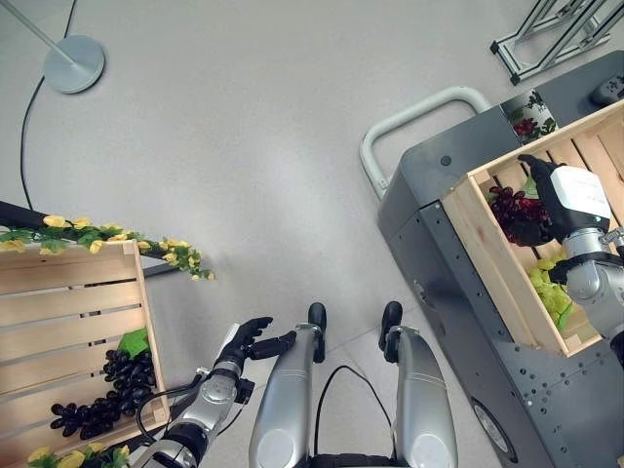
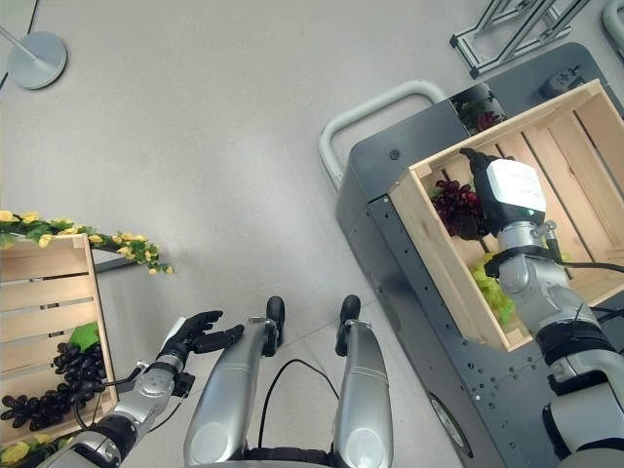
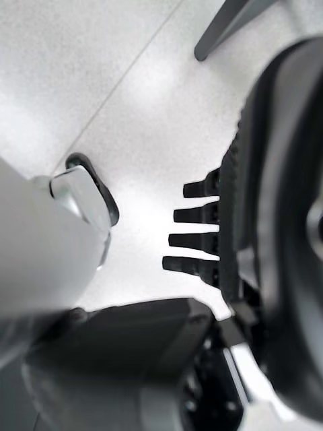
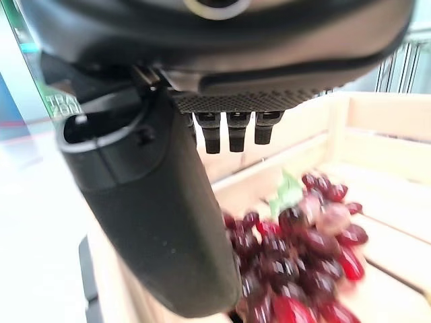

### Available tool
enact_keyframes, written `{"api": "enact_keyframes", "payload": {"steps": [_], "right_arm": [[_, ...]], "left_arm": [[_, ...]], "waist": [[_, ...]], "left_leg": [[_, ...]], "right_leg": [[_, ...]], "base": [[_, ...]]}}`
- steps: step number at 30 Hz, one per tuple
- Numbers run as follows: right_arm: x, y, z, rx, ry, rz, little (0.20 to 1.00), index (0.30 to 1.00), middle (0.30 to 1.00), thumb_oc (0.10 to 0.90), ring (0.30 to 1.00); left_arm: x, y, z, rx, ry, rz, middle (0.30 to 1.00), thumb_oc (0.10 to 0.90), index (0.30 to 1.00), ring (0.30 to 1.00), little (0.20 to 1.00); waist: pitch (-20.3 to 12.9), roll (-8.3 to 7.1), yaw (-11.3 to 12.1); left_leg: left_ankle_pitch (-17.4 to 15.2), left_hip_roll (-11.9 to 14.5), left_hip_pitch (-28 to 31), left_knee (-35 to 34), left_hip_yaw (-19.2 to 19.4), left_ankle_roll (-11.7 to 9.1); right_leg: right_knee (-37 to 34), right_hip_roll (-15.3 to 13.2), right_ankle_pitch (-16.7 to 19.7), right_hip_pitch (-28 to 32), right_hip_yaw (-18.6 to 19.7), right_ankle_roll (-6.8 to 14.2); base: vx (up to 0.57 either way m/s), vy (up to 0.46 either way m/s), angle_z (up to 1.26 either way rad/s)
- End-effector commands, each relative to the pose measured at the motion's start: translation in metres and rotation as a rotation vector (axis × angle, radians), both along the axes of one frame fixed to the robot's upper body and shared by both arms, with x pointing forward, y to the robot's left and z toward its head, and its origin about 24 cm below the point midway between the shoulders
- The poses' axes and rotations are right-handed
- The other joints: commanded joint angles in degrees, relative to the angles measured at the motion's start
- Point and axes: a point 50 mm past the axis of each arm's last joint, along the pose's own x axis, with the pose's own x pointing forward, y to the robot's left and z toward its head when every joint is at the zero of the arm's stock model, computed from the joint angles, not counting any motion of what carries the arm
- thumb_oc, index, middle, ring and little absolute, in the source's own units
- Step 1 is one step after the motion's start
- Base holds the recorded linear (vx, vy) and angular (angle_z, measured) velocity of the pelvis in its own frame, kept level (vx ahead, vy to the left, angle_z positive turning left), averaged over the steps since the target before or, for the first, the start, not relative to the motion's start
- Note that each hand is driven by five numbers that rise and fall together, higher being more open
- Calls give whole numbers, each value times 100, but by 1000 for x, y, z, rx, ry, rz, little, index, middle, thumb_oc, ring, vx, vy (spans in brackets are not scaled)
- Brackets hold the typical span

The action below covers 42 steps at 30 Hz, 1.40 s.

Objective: Pick up the fruits from the basket on one side to the basket on the other side

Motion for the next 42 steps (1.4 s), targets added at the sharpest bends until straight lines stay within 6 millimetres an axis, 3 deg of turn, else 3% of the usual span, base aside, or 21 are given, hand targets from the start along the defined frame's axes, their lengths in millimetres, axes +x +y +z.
{"api": "enact_keyframes", "payload": {"steps": [1,16,31,36,42], "right_arm": [[-6,-23,43,-123,-68,-59,900,900,900,800,900],[-10,-36,35,-80,-33,-138,900,900,900,800,900],[2,-47,91,-371,-80,-295,900,900,900,800,900],[6,-46,97,-444,-48,-326,900,900,900,800,900],[13,-40,90,-538,159,-289,900,900,900,800,900]], "left_arm": [[-8,4,4,-36,-61,0,900,800,900,900,900],[-8,1,7,-50,-77,-5,900,800,900,900,900],[-1,-5,15,-89,-125,-41,900,800,900,900,900],[-1,-5,16,-95,-129,-46,900,800,900,900,900],[3,-5,21,-102,-143,-54,900,800,900,900,900]], "waist": [[-156,30,34],[-68,102,-17],[-67,329,99],[-67,374,121],[-67,407,152]], "left_leg": [[-512,-72,144,464,108,-53],[-512,-53,131,433,185,-21],[-364,-122,-234,289,163,-77],[-344,-131,-289,267,161,-97],[-292,-145,-370,221,162,-125]], "right_leg": [[669,99,-340,338,-329,-293],[659,132,-274,243,-278,-282],[666,115,-268,-165,-361,-327],[675,113,-280,-224,-373,-332],[655,88,-258,-319,-406,-337]], "base": [[0,0,0],[0,0,0],[0,0,0],[-3,-14,4],[-1,-2,1]]}}
